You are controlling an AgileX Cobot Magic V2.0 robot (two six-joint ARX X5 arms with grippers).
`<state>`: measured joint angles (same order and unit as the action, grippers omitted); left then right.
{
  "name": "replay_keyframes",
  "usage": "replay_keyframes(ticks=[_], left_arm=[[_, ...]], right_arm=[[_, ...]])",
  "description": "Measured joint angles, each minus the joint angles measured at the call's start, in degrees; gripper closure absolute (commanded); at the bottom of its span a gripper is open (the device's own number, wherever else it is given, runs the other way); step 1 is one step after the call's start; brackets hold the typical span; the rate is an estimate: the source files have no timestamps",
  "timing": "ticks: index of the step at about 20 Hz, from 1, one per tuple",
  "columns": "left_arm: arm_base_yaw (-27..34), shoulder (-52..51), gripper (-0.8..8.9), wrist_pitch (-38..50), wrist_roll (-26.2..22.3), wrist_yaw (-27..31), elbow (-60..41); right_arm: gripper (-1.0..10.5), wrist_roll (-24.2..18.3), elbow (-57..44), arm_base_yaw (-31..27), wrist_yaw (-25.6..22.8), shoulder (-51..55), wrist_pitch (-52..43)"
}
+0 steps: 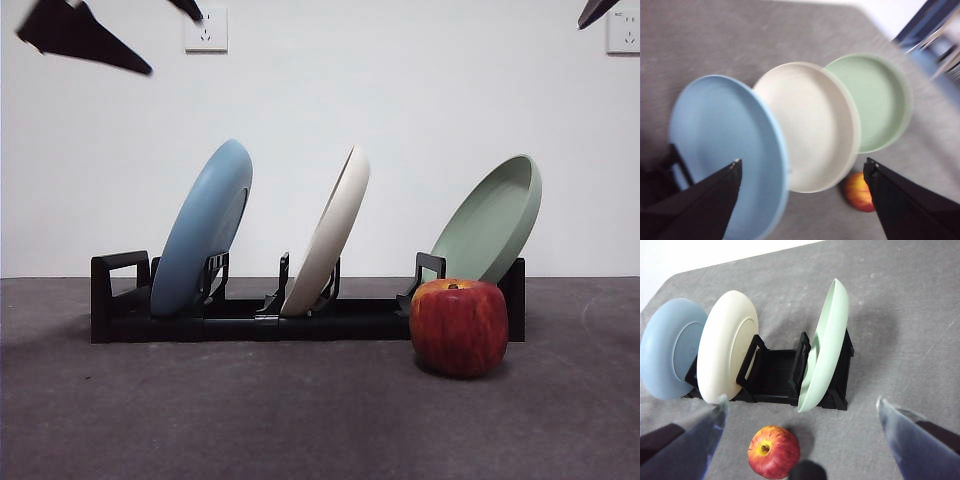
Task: Take the blue plate from the plate rack,put the plate on the table,take the apple from the table,put the apple in the plate
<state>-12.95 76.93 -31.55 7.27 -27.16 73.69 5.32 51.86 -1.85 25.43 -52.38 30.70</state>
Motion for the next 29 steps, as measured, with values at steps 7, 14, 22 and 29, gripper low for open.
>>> replay_keyframes(ticks=[7,14,22,29], left_arm=[[-3.82,14.36,4.06,1.27,-3.63,6.29,5.86],[-5.22,18.32,7.87,2.16,-3.91,9.01,5.86],[-6.10,18.40,8.22,3.76,-4.81,7.32,6.10],[-5.99,18.62,8.22,-3.02,-4.92,5.49,16.11]], right_arm=[[4.4,0.00,0.00,0.00,0.00,0.00,-0.02],[4.4,0.02,0.00,0.00,0.00,0.00,0.00],[4.4,0.00,0.00,0.00,-0.07,0.00,-0.02],[4.4,0.00,0.00,0.00,-0.11,0.00,-0.04]])
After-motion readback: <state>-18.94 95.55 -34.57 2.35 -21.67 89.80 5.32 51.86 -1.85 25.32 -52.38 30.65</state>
